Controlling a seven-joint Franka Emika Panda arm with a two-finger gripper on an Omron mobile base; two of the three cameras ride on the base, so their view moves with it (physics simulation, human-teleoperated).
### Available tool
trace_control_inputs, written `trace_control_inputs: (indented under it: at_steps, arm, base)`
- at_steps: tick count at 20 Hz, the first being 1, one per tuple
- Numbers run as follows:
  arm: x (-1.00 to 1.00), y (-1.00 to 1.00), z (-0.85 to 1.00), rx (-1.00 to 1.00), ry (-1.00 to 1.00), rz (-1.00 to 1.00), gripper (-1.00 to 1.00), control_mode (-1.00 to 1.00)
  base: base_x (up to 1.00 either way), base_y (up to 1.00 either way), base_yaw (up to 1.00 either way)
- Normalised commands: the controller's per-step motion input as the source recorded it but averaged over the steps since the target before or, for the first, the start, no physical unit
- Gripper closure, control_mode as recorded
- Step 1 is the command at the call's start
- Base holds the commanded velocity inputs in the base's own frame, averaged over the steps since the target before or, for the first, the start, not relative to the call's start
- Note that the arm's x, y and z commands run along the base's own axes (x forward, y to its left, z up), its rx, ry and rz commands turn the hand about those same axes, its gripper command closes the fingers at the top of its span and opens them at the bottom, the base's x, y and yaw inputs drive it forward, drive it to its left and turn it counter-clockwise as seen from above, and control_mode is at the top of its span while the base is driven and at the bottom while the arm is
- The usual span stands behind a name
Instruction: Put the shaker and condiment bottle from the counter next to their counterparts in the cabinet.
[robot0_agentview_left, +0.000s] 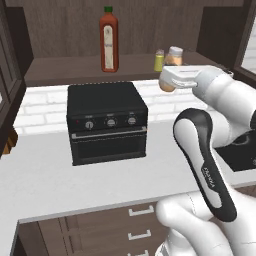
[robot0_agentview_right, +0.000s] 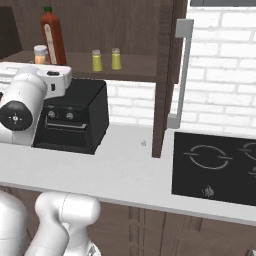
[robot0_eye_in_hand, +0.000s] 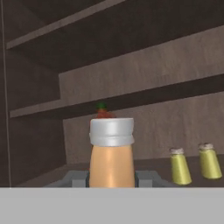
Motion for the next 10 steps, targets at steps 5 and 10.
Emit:
trace_control_inputs:
  at_steps: [5, 10]
  arm:
    - [0.08, 0.1, 0.0, 0.0, 0.01, 0.06, 1.0, -1.0]
    - [0.5, 0.0, 0.0, 0.01, 0.0, 0.15, 1.0, -1.0]
  base:
    - [0.0, 0.0, 0.0]
    - [0.0, 0.0, 0.0]
